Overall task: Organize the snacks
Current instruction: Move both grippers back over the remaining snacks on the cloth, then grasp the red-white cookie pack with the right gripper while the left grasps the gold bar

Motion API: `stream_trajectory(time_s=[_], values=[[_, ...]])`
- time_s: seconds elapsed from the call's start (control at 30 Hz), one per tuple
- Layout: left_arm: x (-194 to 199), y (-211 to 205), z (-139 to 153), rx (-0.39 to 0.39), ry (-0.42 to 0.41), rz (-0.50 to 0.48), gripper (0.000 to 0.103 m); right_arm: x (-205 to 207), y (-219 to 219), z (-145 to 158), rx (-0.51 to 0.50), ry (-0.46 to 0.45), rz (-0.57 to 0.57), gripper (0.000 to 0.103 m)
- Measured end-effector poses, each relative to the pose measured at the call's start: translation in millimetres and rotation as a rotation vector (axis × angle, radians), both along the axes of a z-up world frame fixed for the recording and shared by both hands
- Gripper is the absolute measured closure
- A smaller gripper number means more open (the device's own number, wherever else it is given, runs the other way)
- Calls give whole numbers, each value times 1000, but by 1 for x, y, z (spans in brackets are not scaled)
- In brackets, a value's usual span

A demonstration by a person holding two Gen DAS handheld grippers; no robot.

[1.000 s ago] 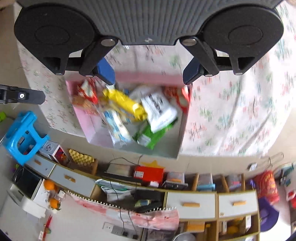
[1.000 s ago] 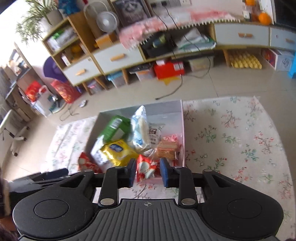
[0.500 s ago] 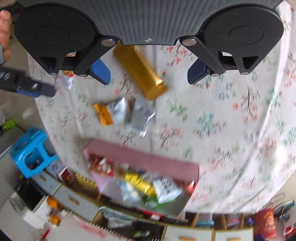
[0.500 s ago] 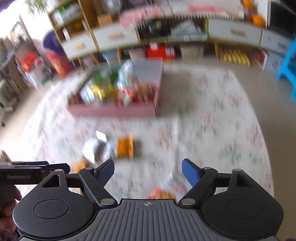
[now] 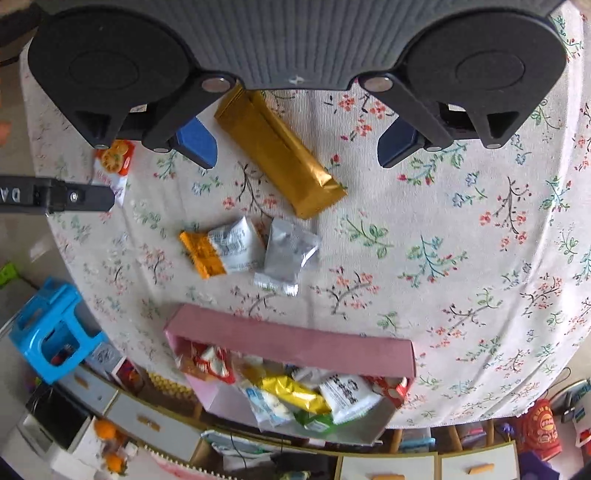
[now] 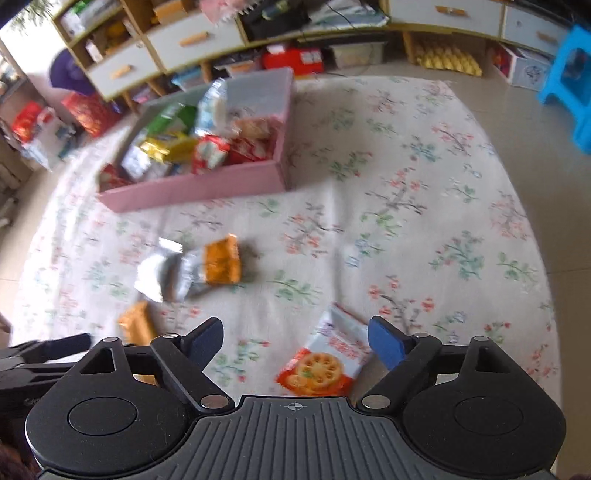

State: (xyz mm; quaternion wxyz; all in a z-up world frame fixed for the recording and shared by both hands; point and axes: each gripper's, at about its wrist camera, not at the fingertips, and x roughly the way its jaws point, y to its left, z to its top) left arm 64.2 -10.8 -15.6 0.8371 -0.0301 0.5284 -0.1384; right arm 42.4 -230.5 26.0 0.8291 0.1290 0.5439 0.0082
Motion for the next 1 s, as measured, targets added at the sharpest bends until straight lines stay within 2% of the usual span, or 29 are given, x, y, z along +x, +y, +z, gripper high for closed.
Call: stream_trajectory(time_s=[0.17, 0.37, 0.53, 1.0], values=[[-12, -8, -10, 32, 10, -32, 11, 3, 5, -16, -46, 52, 10, 14], [-15, -8, -9, 42, -1, -43, 11, 3, 11, -20, -74, 66, 20, 14], [-15, -8, -9, 46, -1, -43, 11, 5, 12, -29, -69, 105, 11, 14], [-15, -11, -12, 75, -12, -59, 12, 3, 33, -40, -121, 119, 34, 14]])
